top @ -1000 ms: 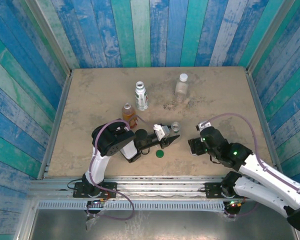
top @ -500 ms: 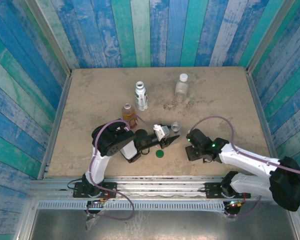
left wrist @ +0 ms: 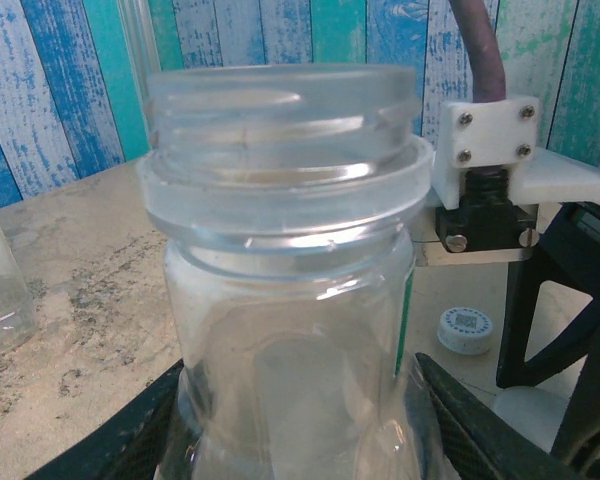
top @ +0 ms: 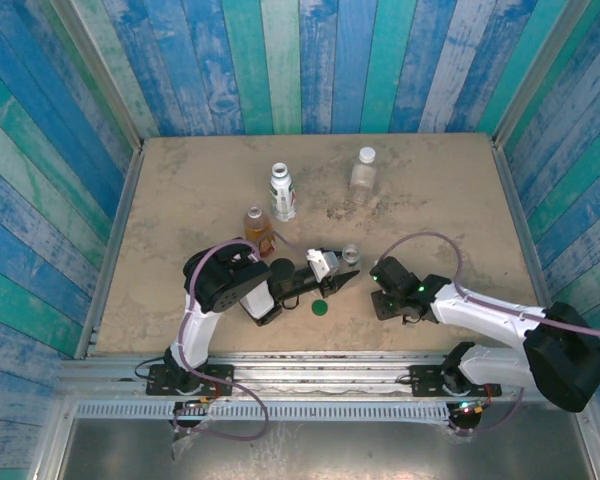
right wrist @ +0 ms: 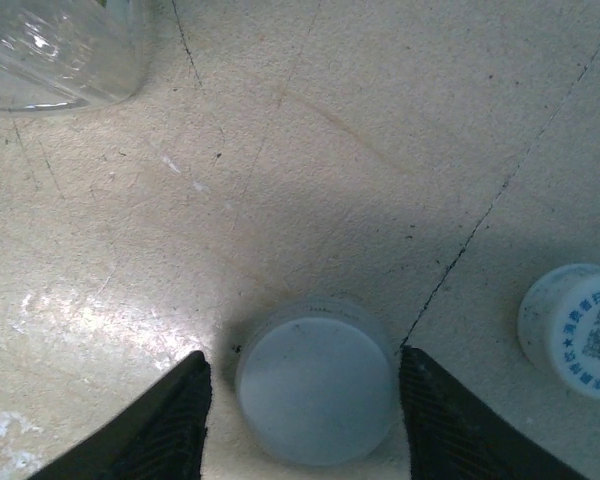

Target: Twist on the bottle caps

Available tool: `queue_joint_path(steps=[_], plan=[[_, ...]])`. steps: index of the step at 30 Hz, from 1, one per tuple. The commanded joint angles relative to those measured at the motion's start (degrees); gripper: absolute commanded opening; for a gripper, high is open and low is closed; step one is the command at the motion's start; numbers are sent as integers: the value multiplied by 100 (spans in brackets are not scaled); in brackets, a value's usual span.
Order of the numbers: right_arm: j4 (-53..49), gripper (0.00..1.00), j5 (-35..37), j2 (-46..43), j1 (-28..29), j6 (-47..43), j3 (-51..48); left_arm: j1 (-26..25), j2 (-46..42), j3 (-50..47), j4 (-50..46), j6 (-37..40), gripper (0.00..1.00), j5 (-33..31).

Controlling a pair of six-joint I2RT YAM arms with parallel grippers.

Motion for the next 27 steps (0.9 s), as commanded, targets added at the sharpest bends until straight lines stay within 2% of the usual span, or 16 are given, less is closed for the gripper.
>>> queue_joint_path(steps=[1, 8, 11, 18, 27], plan=[[-1, 47, -31, 64, -49, 42, -49, -31, 57, -154, -61, 49, 52, 83], [-28, 42, -32, 93, -62, 40, -12, -30, 25, -163, -85, 60, 53, 80], [-139, 37, -30, -41, -65, 34, 30, -29, 16, -187, -66, 75, 53, 59], [-820, 38, -40, -567, -61, -181, 603, -29, 24, -181, -71, 89, 53, 61], [-1462, 39, -361, -912, -61, -571, 1860, -30, 29, -172, -113, 106, 53, 88]])
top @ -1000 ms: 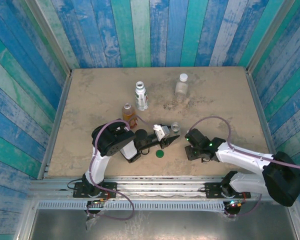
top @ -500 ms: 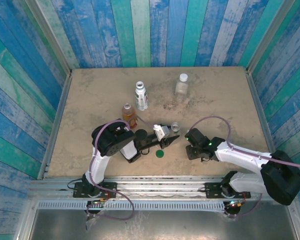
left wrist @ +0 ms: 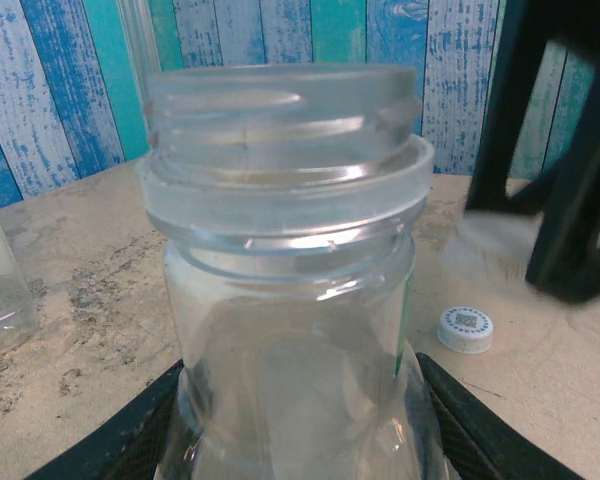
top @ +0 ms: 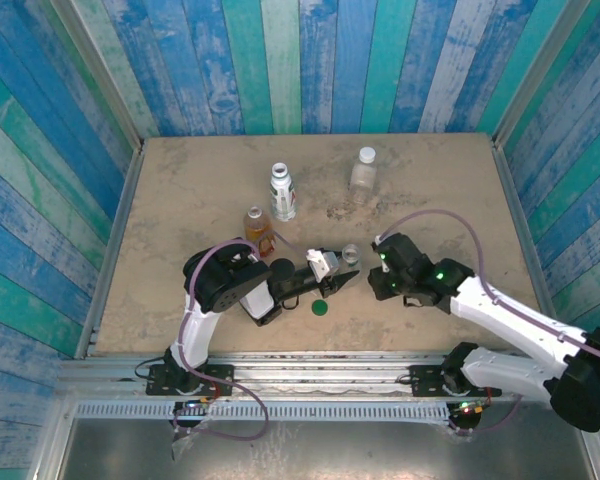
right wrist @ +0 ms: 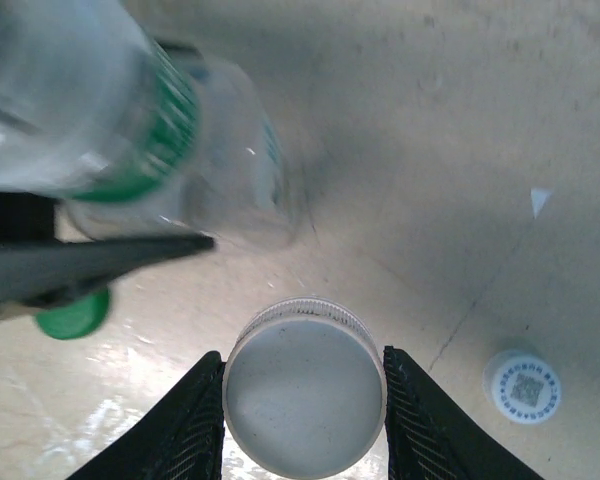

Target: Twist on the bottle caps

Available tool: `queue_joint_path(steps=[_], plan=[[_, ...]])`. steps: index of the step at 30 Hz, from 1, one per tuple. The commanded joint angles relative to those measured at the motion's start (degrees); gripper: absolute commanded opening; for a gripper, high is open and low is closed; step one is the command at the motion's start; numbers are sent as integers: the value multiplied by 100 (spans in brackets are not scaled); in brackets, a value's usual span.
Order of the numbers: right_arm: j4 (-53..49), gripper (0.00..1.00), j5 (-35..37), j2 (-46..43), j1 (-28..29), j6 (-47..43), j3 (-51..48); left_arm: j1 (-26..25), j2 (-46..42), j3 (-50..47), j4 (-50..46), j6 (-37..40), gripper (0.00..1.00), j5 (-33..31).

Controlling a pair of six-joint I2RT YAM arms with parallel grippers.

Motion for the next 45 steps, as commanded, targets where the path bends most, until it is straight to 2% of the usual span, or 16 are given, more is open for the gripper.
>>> queue_joint_path(steps=[1, 14, 25, 40, 45], plan=[[-410, 39, -223, -82, -24, -258, 519, -32, 46, -169, -93, 96, 53, 82], [-373, 39, -713, 804, -26, -903, 1763, -29, 69, -104, -200, 123, 53, 141], [-579, 40, -586, 1524, -25, -1284, 2084, -29, 29, -116, -200, 135, 53, 148], [-1141, 44, -819, 1984, -18, -1438, 2570, -29, 53, -117, -188, 152, 53, 149], [-1117, 45, -834, 1899, -18, -1441, 2570, -29, 46, -112, -212, 170, 54, 150]])
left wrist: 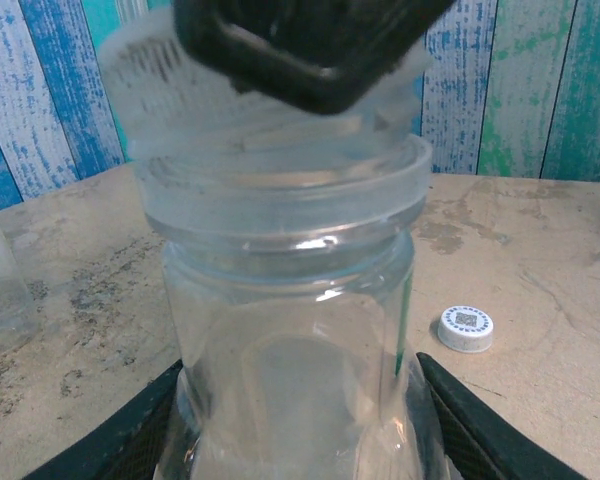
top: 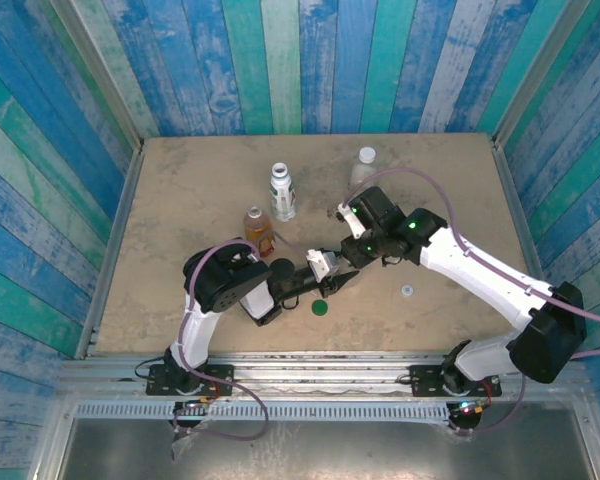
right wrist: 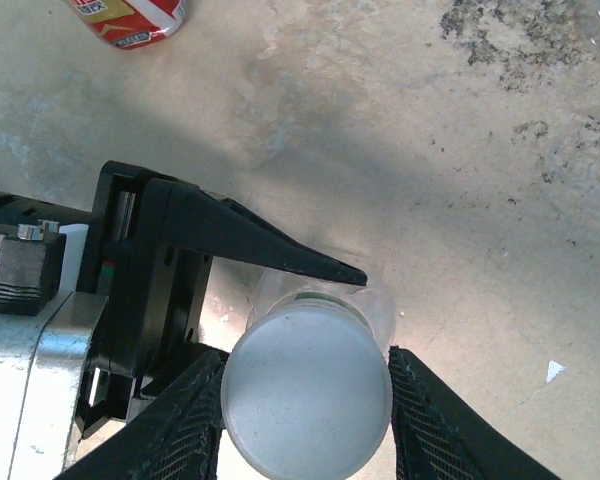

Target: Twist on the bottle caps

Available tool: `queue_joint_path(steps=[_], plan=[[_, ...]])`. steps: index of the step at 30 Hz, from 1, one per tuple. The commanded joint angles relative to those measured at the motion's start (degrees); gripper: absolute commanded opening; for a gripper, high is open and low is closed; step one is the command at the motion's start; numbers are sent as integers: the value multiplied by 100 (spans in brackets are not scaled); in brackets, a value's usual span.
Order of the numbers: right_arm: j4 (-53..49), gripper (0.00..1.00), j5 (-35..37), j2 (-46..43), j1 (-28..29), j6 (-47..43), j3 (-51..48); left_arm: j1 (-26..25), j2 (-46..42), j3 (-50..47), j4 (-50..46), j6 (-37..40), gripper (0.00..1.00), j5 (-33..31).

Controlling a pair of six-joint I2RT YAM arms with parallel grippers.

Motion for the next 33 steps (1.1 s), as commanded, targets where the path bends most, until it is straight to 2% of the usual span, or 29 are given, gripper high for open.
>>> queue_joint_path(steps=[1, 6, 9, 13, 14, 18, 22, 33], plan=[[-156, 46, -170, -32, 6, -45, 51, -33, 47, -110, -216, 133, 54, 125], [-32, 53, -162, -235, 4, -50, 86, -33, 57, -97, -259, 150, 54, 147], [-11, 62, -101, -364, 6, -25, 72, -35, 49, -89, -267, 157, 54, 139], [40, 64, 118, -525, 5, 55, 26, -32, 54, -92, -264, 151, 54, 147], [39, 63, 202, -550, 6, 101, 17, -33, 47, -93, -263, 151, 54, 145], [5, 47, 393, -527, -15, 165, -84, -33, 39, -101, -261, 153, 54, 146], [12, 39, 404, -508, -62, 210, -248, -33, 37, -101, -265, 157, 54, 156], [94, 33, 417, -354, -161, 217, -535, -34, 48, -109, -261, 161, 54, 164]])
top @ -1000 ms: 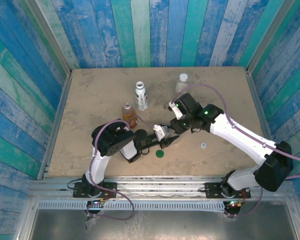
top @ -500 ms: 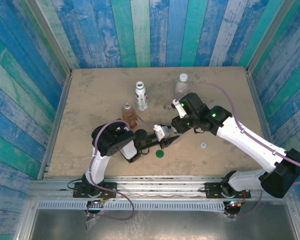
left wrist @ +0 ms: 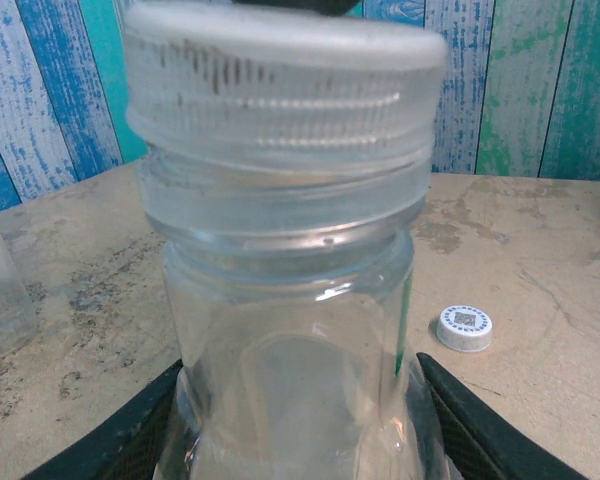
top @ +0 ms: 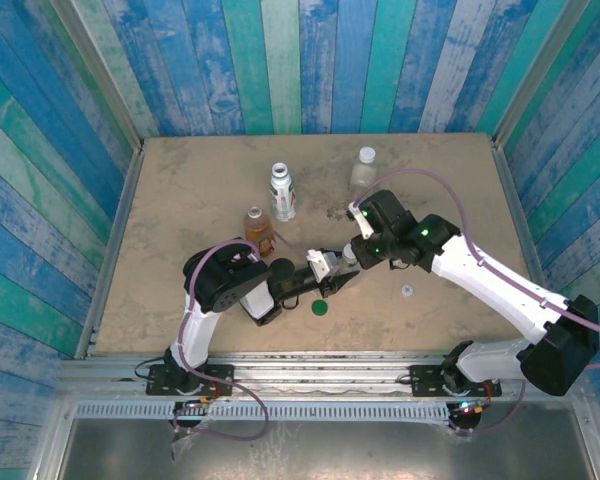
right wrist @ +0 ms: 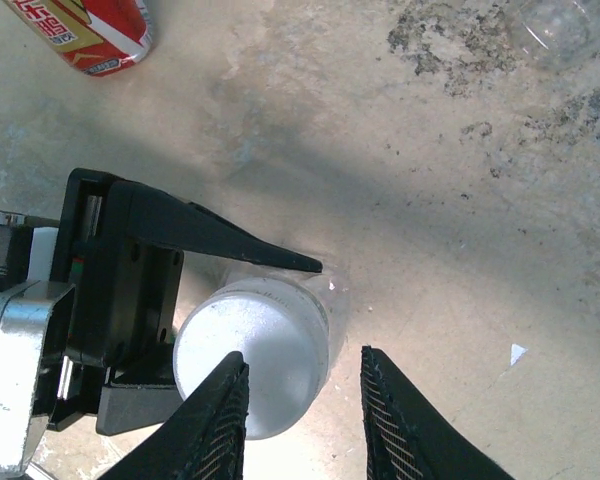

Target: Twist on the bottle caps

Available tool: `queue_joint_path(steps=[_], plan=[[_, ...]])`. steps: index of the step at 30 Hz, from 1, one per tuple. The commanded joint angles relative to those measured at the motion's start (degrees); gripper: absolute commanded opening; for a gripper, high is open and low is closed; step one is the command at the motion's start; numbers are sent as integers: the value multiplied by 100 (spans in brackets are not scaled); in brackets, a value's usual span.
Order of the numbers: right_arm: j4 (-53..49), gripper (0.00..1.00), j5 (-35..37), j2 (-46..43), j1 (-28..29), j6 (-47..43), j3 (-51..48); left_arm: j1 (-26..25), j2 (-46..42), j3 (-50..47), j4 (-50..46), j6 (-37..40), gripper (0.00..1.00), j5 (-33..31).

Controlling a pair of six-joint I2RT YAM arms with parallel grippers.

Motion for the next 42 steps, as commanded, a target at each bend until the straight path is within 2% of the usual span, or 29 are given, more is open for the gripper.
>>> queue_joint_path(steps=[1, 22, 30, 35, 40, 42], plan=[[-71, 33, 72, 120, -60, 50, -227, -36, 49, -106, -255, 143, 54, 135], [-108, 21, -32, 243, -174, 392, -1149, -36, 94, -119, -208, 140, 54, 150], [187, 18, -13, 77, -175, 728, -1946, -34, 104, -113, -198, 145, 54, 142], [187, 18, 33, -107, -175, 804, -1950, -27, 95, -155, -173, 144, 54, 137], [396, 20, -388, -565, -179, 803, -1702, -27, 108, -130, -175, 148, 54, 123], [272, 20, -318, -665, -170, 772, -1534, -29, 108, -138, -133, 113, 54, 121]])
